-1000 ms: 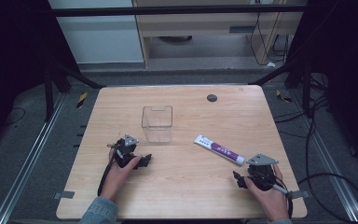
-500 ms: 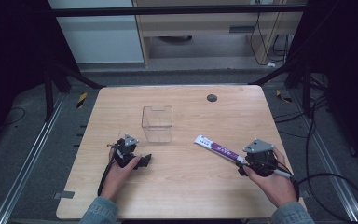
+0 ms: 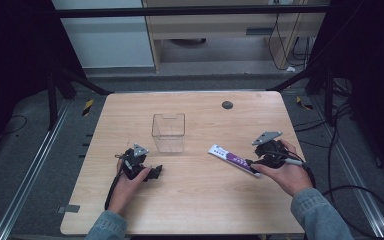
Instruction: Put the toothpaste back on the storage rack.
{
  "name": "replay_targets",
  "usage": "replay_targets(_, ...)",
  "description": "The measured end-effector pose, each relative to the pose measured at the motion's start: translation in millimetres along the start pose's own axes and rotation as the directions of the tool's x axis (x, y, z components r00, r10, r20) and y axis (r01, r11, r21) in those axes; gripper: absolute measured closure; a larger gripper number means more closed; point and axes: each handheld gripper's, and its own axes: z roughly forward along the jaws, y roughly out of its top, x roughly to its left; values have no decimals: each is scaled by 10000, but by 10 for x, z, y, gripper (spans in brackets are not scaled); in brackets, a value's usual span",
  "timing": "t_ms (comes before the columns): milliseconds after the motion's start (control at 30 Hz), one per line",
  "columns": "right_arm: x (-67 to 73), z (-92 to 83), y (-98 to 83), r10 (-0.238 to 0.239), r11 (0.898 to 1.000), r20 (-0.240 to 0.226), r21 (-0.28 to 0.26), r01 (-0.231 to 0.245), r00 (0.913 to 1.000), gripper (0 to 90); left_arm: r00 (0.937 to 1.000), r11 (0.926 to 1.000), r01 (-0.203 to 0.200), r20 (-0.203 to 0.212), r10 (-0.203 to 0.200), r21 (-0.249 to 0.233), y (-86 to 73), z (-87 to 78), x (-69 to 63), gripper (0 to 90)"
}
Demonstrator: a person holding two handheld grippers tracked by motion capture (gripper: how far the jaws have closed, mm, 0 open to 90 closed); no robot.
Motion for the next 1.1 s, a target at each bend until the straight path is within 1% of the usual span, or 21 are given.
replay_targets(33,2,69,41,-51,9999,-273,97,53,9996,260,10000,10000,31,0,-31,-27,0,2,-2,0)
replay_targets(100,11,129,69,-164,9996,-374,238,173,9992,272,10000,10000,13,-1,-13,-11,0,1,-1,0)
replay_targets(233,25,255,134,-173,9987,-768,463,209,9969,344,10000,10000,16,-5,-16,-11,0,1,-2,0)
replay_targets(267,25,255,134,-173,9987,-768,463,209,9969,344,10000,10000,16,-5,-16,-11,0,1,-2,0)
replay_targets(300,29,315,168,-146,9982,-979,563,202,9951,373,10000,10000,20,-6,-20,-14,0,1,-2,0)
replay_targets(333,28,345,185,-123,9981,-1050,592,186,9944,380,10000,10000,17,-5,-17,-8,0,0,-1,0)
replay_targets(400,26,365,196,-98,9978,-1113,647,171,9937,392,10000,10000,14,-3,-14,-5,0,0,-1,0)
replay_targets(433,25,435,225,-91,9969,-1167,765,181,9931,415,10000,10000,11,15,-11,2,2,2,2,0)
replay_targets(567,32,562,265,-27,9945,-1358,1031,169,9907,444,10000,10000,16,7,-16,-1,4,5,4,0)
replay_targets(667,43,609,285,115,9939,-1451,1100,45,9893,460,10000,10000,12,8,-12,3,5,5,4,0)
replay_targets(700,48,649,306,104,9929,-1497,1185,74,9887,467,10000,10000,9,5,-9,1,5,5,4,0)
replay_targets(800,63,678,340,101,9923,-1547,1235,92,9879,489,10000,10000,8,9,-8,0,5,5,5,0)
replay_targets(1100,82,775,379,234,9906,-1698,1368,1,9852,453,10000,10000,39,-4,-39,-25,9,12,4,0)
